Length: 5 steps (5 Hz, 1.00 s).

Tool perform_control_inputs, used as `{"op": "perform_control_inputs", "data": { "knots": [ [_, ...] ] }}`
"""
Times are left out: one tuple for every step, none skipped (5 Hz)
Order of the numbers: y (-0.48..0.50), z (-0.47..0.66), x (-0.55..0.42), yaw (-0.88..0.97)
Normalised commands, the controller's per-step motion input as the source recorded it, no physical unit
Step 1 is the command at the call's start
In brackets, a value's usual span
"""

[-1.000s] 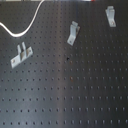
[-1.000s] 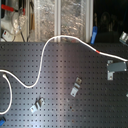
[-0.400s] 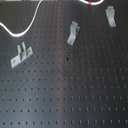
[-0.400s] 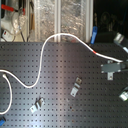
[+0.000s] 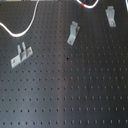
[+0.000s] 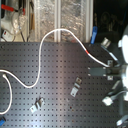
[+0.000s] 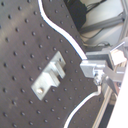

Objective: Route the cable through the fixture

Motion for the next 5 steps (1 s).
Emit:
{"op": "perform_control_inputs", "data": {
  "knots": [
    [0.035, 0.14, -0.558, 0.55],
    [0.019, 0.20, -0.299, 0.35],
    [0.014, 0.28, -0.077, 0.22],
    [0.022, 0.00, 0.005, 0.09],
    [-0.028, 0.29, 0.145, 0.00]
  ]
}}
